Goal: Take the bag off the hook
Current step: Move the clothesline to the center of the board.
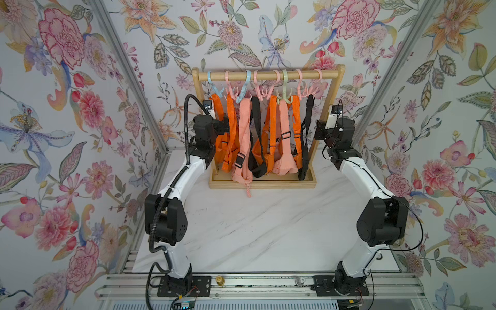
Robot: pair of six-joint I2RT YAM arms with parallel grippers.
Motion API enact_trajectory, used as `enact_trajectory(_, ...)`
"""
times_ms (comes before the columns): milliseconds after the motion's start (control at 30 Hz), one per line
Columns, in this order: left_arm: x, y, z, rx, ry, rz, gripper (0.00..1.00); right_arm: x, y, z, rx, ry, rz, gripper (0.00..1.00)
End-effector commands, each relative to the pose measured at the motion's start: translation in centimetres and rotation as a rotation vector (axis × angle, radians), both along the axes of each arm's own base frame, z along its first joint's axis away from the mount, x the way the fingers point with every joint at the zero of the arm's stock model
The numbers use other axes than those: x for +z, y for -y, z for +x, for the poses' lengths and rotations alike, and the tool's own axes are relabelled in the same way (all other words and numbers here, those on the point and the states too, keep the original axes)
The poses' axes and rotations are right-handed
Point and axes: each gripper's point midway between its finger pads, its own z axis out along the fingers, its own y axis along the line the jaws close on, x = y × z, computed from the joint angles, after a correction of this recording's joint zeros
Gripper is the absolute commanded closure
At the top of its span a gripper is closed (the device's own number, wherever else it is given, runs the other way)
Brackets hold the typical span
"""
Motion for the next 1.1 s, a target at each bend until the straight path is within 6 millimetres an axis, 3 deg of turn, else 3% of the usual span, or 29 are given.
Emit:
enact_trajectory(0,0.6,3.1,-1.6,-0.121,0.002,-0.005,0.0,3.1,-5.6,-2.6,0.201,0.034,0.047,0.32)
enact_trajectory(67,1.2,2.5,-2.8,-0.113,0.015,-0.007,0.0,4.3,-5.2,-3.9,0.194,0.046,0.046,0.22)
enact_trajectory(200,2.0,1.6,-5.1,-0.105,0.032,-0.009,0.0,5.9,-4.2,-6.2,0.165,0.047,0.036,0.2)
enact_trajectory(333,2.8,0.3,-7.3,-0.077,0.039,-0.017,0.0,7.0,-3.5,-8.5,0.15,0.057,0.027,0.26)
enact_trajectory(467,4.4,-1.2,-10.2,-0.045,0.071,-0.039,0.0,8.2,-3.9,-10.6,0.175,0.076,0.003,0.46)
enact_trajectory(700,6.1,-1.3,-12.6,-0.084,0.09,-0.098,0.0,9.9,-4.8,-11.6,0.211,0.087,-0.021,0.49)
enact_trajectory(733,6.2,-1.0,-12.9,-0.104,0.086,-0.113,0.01,10.0,-5.0,-11.7,0.22,0.089,-0.022,0.57)
enact_trajectory(833,6.4,0.5,-14.0,-0.162,0.067,-0.138,0.0,10.0,-5.2,-11.4,0.243,0.084,-0.038,0.67)
enact_trajectory(900,6.4,2.0,-14.9,-0.201,0.055,-0.138,0.0,9.8,-5.3,-10.9,0.261,0.055,-0.039,0.67)
enact_trajectory(1000,6.2,4.5,-16.0,-0.28,0.044,-0.163,0.0,8.7,-5.3,-9.6,0.276,0.013,-0.029,0.54)
enact_trajectory(1067,5.8,6.6,-16.5,-0.346,0.033,-0.186,0.0,8.0,-5.3,-8.7,0.273,-0.006,-0.024,0.54)
